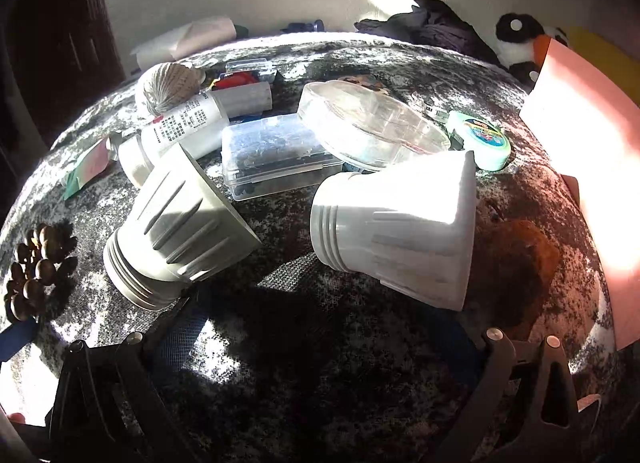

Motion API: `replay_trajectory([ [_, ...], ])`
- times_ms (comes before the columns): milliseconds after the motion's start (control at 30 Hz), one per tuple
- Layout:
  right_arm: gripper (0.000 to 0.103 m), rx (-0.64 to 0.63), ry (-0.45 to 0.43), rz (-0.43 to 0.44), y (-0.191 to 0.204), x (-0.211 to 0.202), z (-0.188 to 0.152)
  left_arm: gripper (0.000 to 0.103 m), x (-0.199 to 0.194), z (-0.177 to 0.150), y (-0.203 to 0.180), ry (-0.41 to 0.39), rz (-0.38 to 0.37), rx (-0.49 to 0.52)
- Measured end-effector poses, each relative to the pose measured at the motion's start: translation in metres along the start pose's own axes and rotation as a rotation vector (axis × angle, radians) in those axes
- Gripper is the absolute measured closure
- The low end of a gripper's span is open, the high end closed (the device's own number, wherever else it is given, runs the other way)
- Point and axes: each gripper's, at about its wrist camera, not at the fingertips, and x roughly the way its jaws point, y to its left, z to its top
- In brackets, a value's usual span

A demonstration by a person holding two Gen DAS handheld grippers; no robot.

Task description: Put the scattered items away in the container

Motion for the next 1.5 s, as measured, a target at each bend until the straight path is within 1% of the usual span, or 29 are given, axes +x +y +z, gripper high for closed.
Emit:
replay_trajectory([
  [67,0.0,-0.02,0.027,0.006,0.0,0.0,0.001,0.0,-0.007,-0.002,-0.002,-0.007,0.0,-0.008],
  [100,0.0,-0.021,0.054,0.01,0.0,-0.003,0.001,0.0,-0.013,-0.001,-0.001,-0.015,-0.006,-0.022],
  [133,0.0,-0.011,0.08,0.013,-0.001,-0.01,-0.002,0.0,-0.019,-0.001,0.001,-0.029,-0.011,-0.035],
  [167,0.0,0.015,0.091,0.032,-0.003,-0.02,-0.007,0.0,-0.026,-0.001,0.0,-0.041,0.0,-0.032],
  [233,0.0,0.103,0.079,0.08,-0.014,-0.047,-0.016,0.0,-0.042,0.001,-0.001,-0.072,0.017,-0.017],
  [267,0.0,0.127,0.07,0.074,-0.019,-0.062,-0.02,0.0,-0.05,0.002,-0.003,-0.086,0.019,-0.002],
  [300,0.0,0.14,0.043,0.062,-0.024,-0.077,-0.023,0.0,-0.059,0.004,-0.005,-0.109,0.018,0.009],
  [367,0.0,0.151,-0.035,0.027,-0.037,-0.112,-0.028,0.0,-0.08,0.007,-0.011,-0.159,0.004,0.03],
  [467,0.0,0.193,-0.145,-0.051,-0.061,-0.162,-0.036,0.0,-0.107,0.013,-0.026,-0.223,-0.022,0.06],
  [567,0.0,0.249,-0.234,-0.134,-0.091,-0.205,-0.042,0.0,-0.128,0.017,-0.05,-0.251,-0.06,0.103],
  [633,0.0,0.287,-0.281,-0.194,-0.112,-0.23,-0.046,0.0,-0.139,0.019,-0.07,-0.259,-0.102,0.138],
  [733,0.0,0.336,-0.325,-0.277,-0.142,-0.263,-0.054,0.0,-0.154,0.022,-0.103,-0.269,-0.158,0.181],
  [800,0.0,0.356,-0.365,-0.323,-0.158,-0.285,-0.061,0.0,-0.164,0.023,-0.125,-0.283,-0.184,0.216],
  [867,0.0,0.366,-0.386,-0.369,-0.171,-0.302,-0.068,0.0,-0.173,0.023,-0.145,-0.293,-0.203,0.25],
  [1000,0.0,0.398,-0.392,-0.401,-0.194,-0.324,-0.078,0.0,-0.19,0.019,-0.179,-0.309,-0.247,0.312],
  [1067,0.0,0.411,-0.387,-0.422,-0.202,-0.331,-0.082,0.0,-0.198,0.016,-0.191,-0.321,-0.266,0.337],
  [1167,0.0,0.429,-0.388,-0.443,-0.212,-0.34,-0.087,0.0,-0.209,0.013,-0.201,-0.339,-0.272,0.354],
  [1267,0.0,0.427,-0.405,-0.461,-0.211,-0.348,-0.091,0.0,-0.214,0.011,-0.203,-0.343,-0.274,0.359],
  [1367,0.0,0.41,-0.417,-0.462,-0.205,-0.351,-0.09,0.0,-0.216,0.01,-0.197,-0.345,-0.256,0.351],
  [1467,0.0,0.384,-0.449,-0.452,-0.194,-0.348,-0.091,0.0,-0.213,0.008,-0.181,-0.338,-0.242,0.32],
  [1500,0.0,0.36,-0.466,-0.432,-0.187,-0.345,-0.091,0.0,-0.21,0.008,-0.173,-0.338,-0.231,0.307],
])
